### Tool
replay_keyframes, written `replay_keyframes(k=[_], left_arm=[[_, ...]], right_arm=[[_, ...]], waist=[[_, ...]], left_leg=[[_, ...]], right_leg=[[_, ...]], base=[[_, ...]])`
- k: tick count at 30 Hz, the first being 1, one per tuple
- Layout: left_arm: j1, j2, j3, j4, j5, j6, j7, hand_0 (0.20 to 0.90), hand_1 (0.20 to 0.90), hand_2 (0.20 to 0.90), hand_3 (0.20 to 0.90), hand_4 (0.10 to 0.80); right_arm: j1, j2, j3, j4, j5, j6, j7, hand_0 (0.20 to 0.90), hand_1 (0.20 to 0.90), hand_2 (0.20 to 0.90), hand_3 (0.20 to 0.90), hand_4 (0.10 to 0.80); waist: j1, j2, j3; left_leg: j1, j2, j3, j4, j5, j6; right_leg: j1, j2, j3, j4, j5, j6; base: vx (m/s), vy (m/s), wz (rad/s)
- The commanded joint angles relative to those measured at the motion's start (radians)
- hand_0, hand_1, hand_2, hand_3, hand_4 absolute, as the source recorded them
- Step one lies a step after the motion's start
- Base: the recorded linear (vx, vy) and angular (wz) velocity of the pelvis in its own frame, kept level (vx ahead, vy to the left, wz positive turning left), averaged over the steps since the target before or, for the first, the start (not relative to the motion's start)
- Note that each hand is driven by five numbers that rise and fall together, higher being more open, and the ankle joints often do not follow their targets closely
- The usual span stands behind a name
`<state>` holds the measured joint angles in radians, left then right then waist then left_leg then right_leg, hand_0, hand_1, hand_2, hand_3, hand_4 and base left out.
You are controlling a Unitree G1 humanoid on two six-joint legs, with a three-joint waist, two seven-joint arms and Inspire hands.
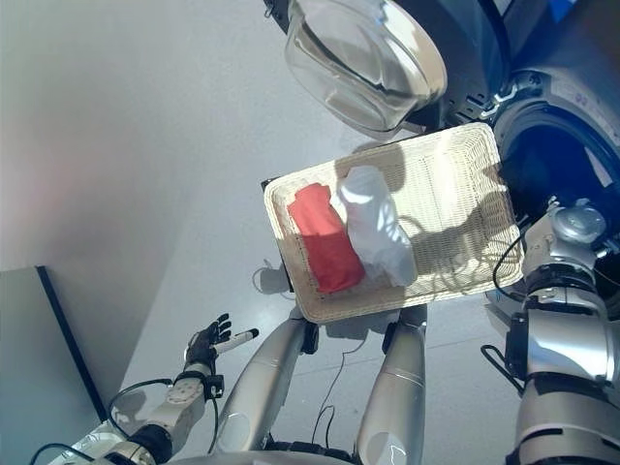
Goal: Pick up the clothes and place them into the washing machine
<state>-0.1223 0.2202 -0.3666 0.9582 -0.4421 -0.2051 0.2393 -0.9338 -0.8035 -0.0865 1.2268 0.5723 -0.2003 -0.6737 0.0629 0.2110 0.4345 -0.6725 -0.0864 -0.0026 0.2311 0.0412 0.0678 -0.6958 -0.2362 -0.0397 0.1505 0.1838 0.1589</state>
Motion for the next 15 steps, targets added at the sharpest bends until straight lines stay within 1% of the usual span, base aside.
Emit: replay_keyframes(k=[1,5,8,9,15], left_arm=[[0.036,0.069,0.020,0.084,0.005,-0.018,0.025,0.900,0.900,0.900,0.900,0.800],[0.037,0.065,0.023,0.084,0.005,-0.018,0.022,0.900,0.900,0.900,0.900,0.800],[0.039,0.060,0.018,0.077,0.001,-0.021,0.019,0.900,0.900,0.900,0.900,0.800],[0.039,0.060,0.018,0.077,0.000,-0.021,0.019,0.900,0.900,0.900,0.900,0.800],[0.049,0.060,0.014,0.075,0.005,-0.020,0.016,0.900,0.900,0.900,0.900,0.800]], right_arm=[[-0.022,-0.180,0.065,-0.020,0.009,-0.108,-0.021,0.200,0.200,0.200,0.200,0.300],[-0.038,-0.202,0.076,-0.040,-0.006,-0.105,-0.027,0.200,0.200,0.200,0.200,0.300],[-0.072,-0.245,0.096,-0.048,-0.025,-0.097,-0.040,0.200,0.200,0.200,0.200,0.300],[-0.074,-0.246,0.098,-0.047,-0.025,-0.097,-0.040,0.200,0.200,0.200,0.200,0.300],[-0.121,-0.287,0.134,-0.036,-0.038,-0.083,-0.044,0.200,0.200,0.200,0.200,0.300]], waist=[[0.032,0.001,-0.091],[0.028,-0.001,-0.090],[0.028,0.003,-0.085],[0.028,0.004,-0.085],[0.033,0.019,-0.084]], left_leg=[[-0.006,0.032,-0.048,-0.036,0.027,-0.124],[-0.007,0.034,-0.044,-0.036,0.027,-0.122],[-0.014,0.034,-0.043,-0.040,0.029,-0.122],[-0.015,0.034,-0.043,-0.040,0.029,-0.122],[-0.019,0.034,-0.038,-0.044,0.030,-0.123]], right_leg=[[0.056,0.056,-0.021,0.038,-0.086,-0.030],[0.052,0.057,-0.014,0.037,-0.082,-0.030],[0.043,0.058,-0.011,0.037,-0.083,-0.029],[0.042,0.058,-0.010,0.037,-0.083,-0.029],[0.030,0.057,-0.005,0.045,-0.090,-0.029]], base=[[0.000,0.000,0.00],[0.008,0.008,0.00],[0.000,0.000,0.00],[0.014,-0.003,-0.05],[0.021,-0.001,-0.04]])
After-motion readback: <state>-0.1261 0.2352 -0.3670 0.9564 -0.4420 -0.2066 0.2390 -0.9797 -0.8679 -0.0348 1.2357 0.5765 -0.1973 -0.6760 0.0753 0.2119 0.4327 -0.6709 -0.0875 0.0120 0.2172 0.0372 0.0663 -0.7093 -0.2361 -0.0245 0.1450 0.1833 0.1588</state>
